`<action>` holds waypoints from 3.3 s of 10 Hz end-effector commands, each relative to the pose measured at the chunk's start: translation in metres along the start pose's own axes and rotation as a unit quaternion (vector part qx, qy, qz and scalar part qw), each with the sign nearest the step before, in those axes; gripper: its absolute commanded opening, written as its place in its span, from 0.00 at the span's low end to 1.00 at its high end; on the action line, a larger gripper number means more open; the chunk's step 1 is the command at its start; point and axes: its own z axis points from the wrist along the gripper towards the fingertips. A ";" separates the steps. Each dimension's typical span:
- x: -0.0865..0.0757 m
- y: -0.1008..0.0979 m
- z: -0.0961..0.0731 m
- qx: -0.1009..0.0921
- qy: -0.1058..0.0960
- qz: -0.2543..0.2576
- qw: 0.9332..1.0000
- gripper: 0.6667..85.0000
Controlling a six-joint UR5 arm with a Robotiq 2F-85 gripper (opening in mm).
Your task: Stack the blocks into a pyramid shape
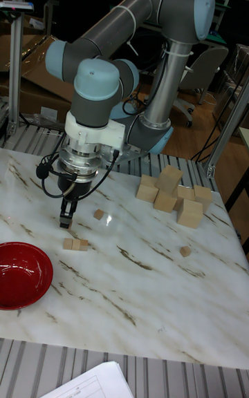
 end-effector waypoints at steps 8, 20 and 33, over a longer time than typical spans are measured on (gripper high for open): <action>-0.015 -0.021 0.004 0.004 0.002 0.005 1.000 0.19; -0.023 -0.034 0.008 0.023 0.011 -0.064 0.998 0.19; -0.021 -0.028 0.013 0.022 0.001 -0.062 0.998 0.20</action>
